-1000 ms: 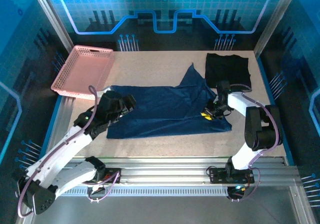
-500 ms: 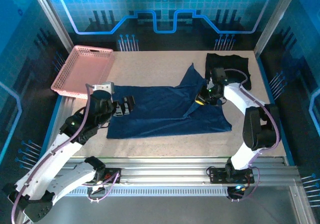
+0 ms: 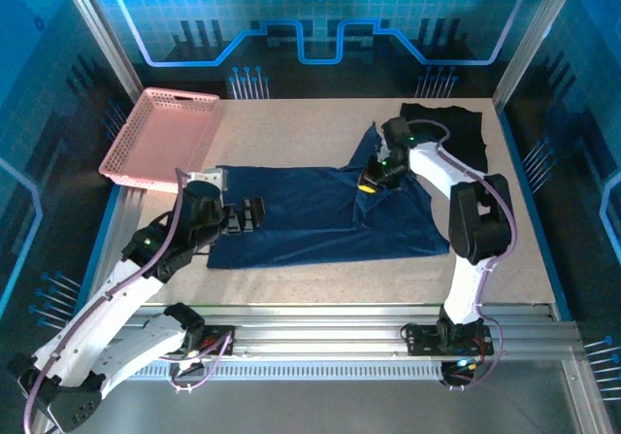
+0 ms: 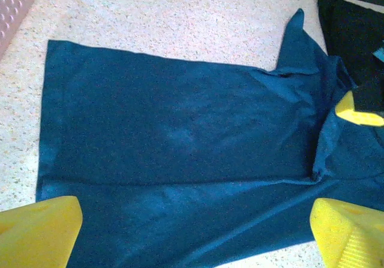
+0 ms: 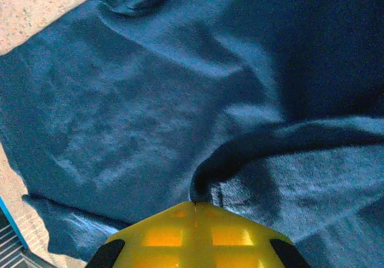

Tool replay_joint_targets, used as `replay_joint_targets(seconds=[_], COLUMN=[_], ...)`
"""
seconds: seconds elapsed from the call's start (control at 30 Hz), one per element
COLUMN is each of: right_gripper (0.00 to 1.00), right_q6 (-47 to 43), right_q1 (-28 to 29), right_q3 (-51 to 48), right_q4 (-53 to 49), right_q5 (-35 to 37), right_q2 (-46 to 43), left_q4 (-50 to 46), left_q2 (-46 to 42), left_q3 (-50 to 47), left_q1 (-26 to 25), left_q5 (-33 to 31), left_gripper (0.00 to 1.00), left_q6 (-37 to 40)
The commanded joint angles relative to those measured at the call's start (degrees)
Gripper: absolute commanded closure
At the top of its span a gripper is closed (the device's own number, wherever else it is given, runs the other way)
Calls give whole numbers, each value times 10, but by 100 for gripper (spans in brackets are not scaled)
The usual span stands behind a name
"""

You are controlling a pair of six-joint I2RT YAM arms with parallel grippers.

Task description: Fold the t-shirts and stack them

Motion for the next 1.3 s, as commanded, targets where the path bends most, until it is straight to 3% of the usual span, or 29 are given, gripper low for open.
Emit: replay_joint_targets(seconds=[0.0,0.43,0.57,0.7,0.83,0.93,1.0,1.13,1.23,1.27], right_gripper=[100,98,92,74,44,29,24,33,55,63], right_q6=[-21,-45,-51,-67,-75,-104,-111,-76,-49,-51], right_q1=[22,54,57,56,49,31,4,-97,-158,-163], right_q3=[45,132,142,149,99,71,40,-90,-193,-209], right_q4=[-36,-55,-54,-56,-9,-33,-66,-58,12,23], right_q5=[-11,-25,-37,-51,-43,-20,11,-9,-36,-19], right_q2=[37,137,152,151,59,-15,-59,-111,-126,-124], left_q4=[-6,-16,-20,-20,-12,-12,-7,3,38,39], left_q2=[-6,-28,-26,-20,-6,21,49,130,199,222], left_q3=[-20,-67,-73,-80,-87,-87,-89,-82,-73,-66], left_q1=[-5,-15,-15,-15,-15,-15,-15,-16,-12,-8], left_q5=[18,12,5,0,6,12,15,15,35,37], left_gripper=[1,1,1,1,1,1,1,2,22,23], left_q6=[-26,-79,-89,-113,-140,-155,-168,-201,-228,-247])
